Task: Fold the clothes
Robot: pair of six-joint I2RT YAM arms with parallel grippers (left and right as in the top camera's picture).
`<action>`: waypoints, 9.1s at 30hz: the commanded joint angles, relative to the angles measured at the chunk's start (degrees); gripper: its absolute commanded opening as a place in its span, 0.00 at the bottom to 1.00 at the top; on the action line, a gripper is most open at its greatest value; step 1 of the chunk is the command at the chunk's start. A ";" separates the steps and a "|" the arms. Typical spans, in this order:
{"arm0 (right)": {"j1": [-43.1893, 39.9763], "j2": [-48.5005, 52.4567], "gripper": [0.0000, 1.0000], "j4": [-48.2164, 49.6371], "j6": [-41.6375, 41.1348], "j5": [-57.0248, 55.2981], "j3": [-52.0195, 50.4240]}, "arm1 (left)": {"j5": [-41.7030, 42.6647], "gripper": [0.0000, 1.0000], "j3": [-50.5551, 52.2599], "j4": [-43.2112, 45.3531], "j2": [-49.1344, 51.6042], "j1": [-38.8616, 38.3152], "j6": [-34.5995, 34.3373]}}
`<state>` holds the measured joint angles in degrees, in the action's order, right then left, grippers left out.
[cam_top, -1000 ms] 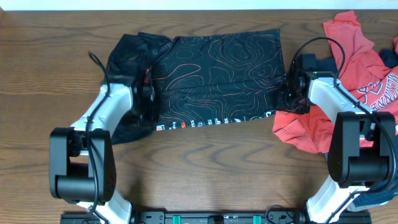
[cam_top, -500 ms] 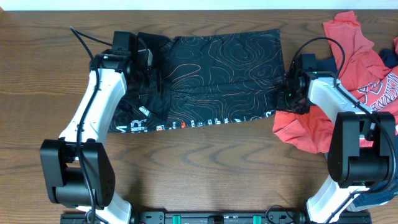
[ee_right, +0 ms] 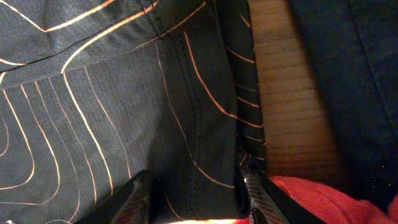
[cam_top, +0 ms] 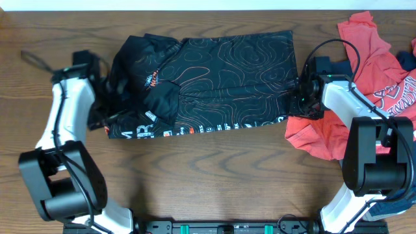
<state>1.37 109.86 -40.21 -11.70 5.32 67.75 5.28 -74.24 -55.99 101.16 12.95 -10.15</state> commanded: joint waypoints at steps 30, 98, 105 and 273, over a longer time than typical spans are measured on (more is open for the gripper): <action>1.73 0.39 0.12 -11.17 -1.60 0.94 -1.38 | -3.39 0.06 15.87 8.61 -1.31 11.61 -1.77; 6.10 -21.35 0.66 -11.89 -6.49 0.92 -1.38 | 4.17 0.98 -26.60 35.17 32.39 -0.90 16.33; 6.10 -21.35 0.65 -9.81 -6.47 0.92 -1.38 | 6.29 0.94 -26.56 35.54 33.86 -2.45 16.35; -1.51 6.36 0.18 -23.93 -1.66 -6.54 6.29 | 8.74 0.52 -19.34 -34.93 8.13 12.59 9.05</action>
<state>0.78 114.63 -64.40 -12.14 -0.27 76.64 12.08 -93.97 -91.11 110.76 25.30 -1.41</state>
